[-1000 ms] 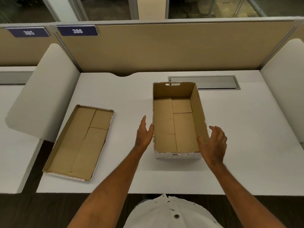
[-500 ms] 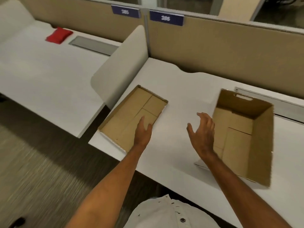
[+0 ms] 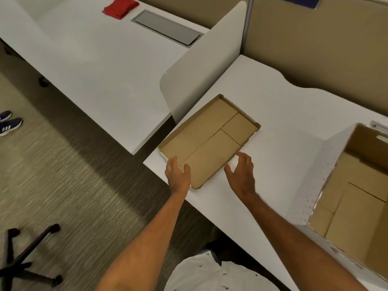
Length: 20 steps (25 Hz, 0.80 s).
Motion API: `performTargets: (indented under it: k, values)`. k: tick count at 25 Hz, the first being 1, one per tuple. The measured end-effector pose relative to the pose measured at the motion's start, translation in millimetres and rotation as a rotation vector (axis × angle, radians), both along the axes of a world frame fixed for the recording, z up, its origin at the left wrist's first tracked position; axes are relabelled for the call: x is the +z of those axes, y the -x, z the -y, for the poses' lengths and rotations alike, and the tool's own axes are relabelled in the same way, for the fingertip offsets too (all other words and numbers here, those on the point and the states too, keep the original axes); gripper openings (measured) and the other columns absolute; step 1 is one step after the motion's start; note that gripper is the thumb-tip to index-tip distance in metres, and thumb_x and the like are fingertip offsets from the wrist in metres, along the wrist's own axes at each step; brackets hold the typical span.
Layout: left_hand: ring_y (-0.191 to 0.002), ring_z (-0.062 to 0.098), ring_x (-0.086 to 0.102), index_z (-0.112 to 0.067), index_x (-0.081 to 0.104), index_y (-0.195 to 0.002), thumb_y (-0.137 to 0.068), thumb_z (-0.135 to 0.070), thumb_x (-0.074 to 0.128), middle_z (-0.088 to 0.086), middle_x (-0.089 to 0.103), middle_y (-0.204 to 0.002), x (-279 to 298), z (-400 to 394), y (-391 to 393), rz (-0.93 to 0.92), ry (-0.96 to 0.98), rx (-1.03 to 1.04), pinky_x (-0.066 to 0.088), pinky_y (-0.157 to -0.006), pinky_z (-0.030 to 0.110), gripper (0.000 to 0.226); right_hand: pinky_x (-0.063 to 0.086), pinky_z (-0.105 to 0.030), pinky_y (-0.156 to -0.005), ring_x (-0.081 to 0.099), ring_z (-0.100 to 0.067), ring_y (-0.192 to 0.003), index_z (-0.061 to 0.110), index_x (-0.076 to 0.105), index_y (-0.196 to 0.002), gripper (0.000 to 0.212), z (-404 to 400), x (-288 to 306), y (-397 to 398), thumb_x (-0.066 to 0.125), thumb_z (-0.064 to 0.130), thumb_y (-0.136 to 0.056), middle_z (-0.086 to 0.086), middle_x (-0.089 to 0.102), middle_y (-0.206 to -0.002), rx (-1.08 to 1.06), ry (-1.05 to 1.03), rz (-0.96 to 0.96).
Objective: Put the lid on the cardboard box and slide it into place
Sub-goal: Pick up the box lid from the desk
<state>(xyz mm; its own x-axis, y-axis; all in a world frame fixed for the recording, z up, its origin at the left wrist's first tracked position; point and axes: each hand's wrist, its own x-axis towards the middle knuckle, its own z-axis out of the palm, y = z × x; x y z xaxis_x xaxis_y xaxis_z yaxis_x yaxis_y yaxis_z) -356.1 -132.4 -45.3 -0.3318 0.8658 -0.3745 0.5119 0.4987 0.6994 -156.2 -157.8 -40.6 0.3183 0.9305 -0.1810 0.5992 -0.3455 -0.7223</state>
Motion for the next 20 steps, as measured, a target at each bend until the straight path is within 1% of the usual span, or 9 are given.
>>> performTargets:
  k: [2, 5, 7, 9, 11, 14, 16, 18, 20]
  values:
    - [-0.148, 0.031, 0.033, -0.016, 0.032, -0.157, -0.101, -0.025, 0.059, 0.01, 0.031, -0.163, -9.9, -2.8, 9.2, -0.024, 0.033, 0.075, 0.041, -0.115, 0.046, 0.062, 0.051, -0.041, -0.1, 0.046, -0.031, -0.136, 0.013, 0.04, -0.145, 0.06, -6.7, -15.3, 10.2, 0.068, 0.026, -0.094, -0.011, 0.041, -0.151, 0.009, 0.054, -0.069]
    - [-0.14, 0.036, 0.047, -0.015, 0.025, -0.159, -0.1, -0.02, 0.061, 0.016, 0.035, -0.159, -27.9, -7.8, 16.7, 0.09, 0.112, 0.223, 0.049, -0.111, 0.048, 0.069, 0.048, -0.038, -0.106, 0.049, -0.033, -0.135, 0.01, 0.041, -0.146, 0.061, -15.4, -33.4, 21.3, 0.07, 0.02, -0.093, -0.015, 0.038, -0.151, 0.036, 0.104, -0.119]
    - [-0.134, 0.037, 0.055, -0.013, 0.029, -0.157, -0.099, -0.016, 0.061, 0.018, 0.045, -0.154, -35.1, -11.5, 17.2, 0.175, 0.158, 0.312, 0.052, -0.109, 0.049, 0.067, 0.05, -0.038, -0.105, 0.052, -0.034, -0.134, 0.009, 0.043, -0.146, 0.06, -19.4, -40.0, 26.8, 0.07, 0.019, -0.093, -0.014, 0.033, -0.153, 0.033, 0.14, -0.135]
    - [-0.128, 0.037, 0.059, -0.009, 0.044, -0.147, -0.097, -0.013, 0.064, 0.017, 0.057, -0.142, -41.8, -15.2, 16.7, 0.173, 0.177, 0.294, 0.053, -0.108, 0.052, 0.053, 0.054, -0.04, -0.104, 0.055, -0.034, -0.13, 0.009, 0.044, -0.145, 0.06, -21.5, -45.1, 30.4, 0.071, 0.018, -0.093, -0.013, 0.029, -0.155, 0.024, 0.159, -0.116]
    - [-0.124, 0.035, 0.062, -0.008, 0.054, -0.136, -0.094, -0.01, 0.068, 0.016, 0.063, -0.133, -46.5, -17.0, 15.4, 0.134, 0.201, 0.256, 0.054, -0.106, 0.052, 0.045, 0.054, -0.042, -0.104, 0.057, -0.035, -0.127, 0.007, 0.047, -0.144, 0.059, -21.6, -49.3, 31.6, 0.073, 0.017, -0.091, -0.013, 0.027, -0.154, 0.032, 0.167, -0.085]
    - [-0.12, 0.035, 0.064, -0.008, 0.056, -0.131, -0.092, -0.001, 0.068, 0.017, 0.064, -0.129, -46.2, -18.2, 14.1, 0.122, 0.199, 0.271, 0.057, -0.102, 0.049, 0.041, 0.052, -0.042, -0.106, 0.054, -0.034, -0.129, 0.003, 0.053, -0.138, 0.056, -20.7, -49.7, 30.9, 0.075, 0.017, -0.09, -0.015, 0.029, -0.153, 0.054, 0.159, -0.043]
    - [-0.119, 0.035, 0.064, -0.008, 0.055, -0.132, -0.093, 0.002, 0.065, 0.016, 0.064, -0.13, -40.3, -18.4, 11.7, 0.142, 0.18, 0.295, 0.058, -0.101, 0.047, 0.041, 0.051, -0.04, -0.107, 0.053, -0.033, -0.131, 0.001, 0.054, -0.138, 0.056, -20.2, -47.4, 29.8, 0.076, 0.018, -0.089, -0.016, 0.03, -0.153, 0.055, 0.17, -0.036]
    - [-0.119, 0.034, 0.064, -0.01, 0.053, -0.134, -0.094, 0.004, 0.062, 0.014, 0.063, -0.132, -34.0, -16.4, 9.5, 0.193, 0.164, 0.331, 0.058, -0.101, 0.047, 0.043, 0.05, -0.038, -0.106, 0.053, -0.033, -0.131, 0.001, 0.054, -0.138, 0.056, -19.9, -44.0, 29.1, 0.076, 0.018, -0.089, -0.016, 0.03, -0.153, 0.051, 0.172, -0.048]
    - [-0.118, 0.032, 0.064, -0.015, 0.052, -0.135, -0.095, 0.004, 0.059, 0.011, 0.064, -0.131, -27.0, -14.2, 7.7, 0.288, 0.145, 0.393, 0.058, -0.102, 0.048, 0.044, 0.05, -0.037, -0.105, 0.053, -0.032, -0.13, 0.003, 0.054, -0.138, 0.055, -19.4, -39.1, 29.1, 0.075, 0.018, -0.09, -0.016, 0.03, -0.153, 0.047, 0.159, -0.061]
